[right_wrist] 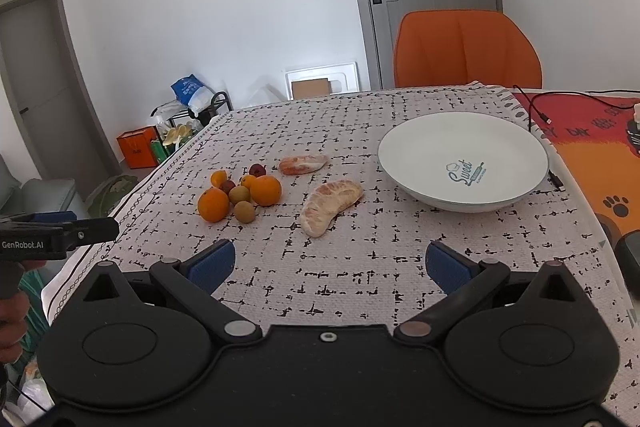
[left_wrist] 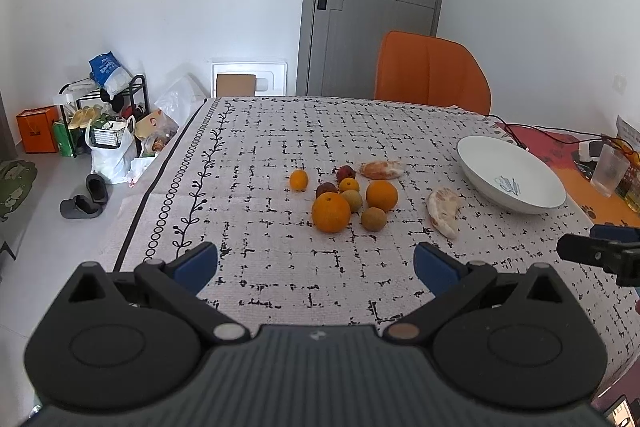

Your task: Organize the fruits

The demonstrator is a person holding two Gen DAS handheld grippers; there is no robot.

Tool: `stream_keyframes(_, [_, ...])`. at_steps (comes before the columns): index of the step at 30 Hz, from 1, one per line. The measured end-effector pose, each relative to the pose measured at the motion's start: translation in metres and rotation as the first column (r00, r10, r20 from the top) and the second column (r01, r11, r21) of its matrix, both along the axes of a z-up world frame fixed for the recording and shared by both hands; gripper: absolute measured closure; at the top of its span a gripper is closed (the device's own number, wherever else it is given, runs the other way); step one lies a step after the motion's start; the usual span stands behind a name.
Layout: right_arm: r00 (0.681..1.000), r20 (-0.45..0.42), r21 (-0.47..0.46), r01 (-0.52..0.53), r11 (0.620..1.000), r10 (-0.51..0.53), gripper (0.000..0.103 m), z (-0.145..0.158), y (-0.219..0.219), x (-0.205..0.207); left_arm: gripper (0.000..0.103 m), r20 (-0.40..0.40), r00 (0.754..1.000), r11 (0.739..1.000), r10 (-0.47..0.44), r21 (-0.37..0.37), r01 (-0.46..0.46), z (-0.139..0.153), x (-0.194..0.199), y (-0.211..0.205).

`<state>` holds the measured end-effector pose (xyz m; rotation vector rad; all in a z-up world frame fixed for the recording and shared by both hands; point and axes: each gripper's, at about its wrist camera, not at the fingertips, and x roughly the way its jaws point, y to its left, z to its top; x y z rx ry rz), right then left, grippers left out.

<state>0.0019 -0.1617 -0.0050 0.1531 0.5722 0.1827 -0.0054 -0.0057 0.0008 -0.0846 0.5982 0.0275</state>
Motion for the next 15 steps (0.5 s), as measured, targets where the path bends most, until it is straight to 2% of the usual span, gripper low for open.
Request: stream_keyframes(15, [1.0,-0.008,0.001,0.014,1.0,-0.014,0.0,-0.0025,-0.0034,0.0019,0.0,0.002,1.0,1.0,0.0,-0.002,0.0,0.0006,-0.0003,0.0007])
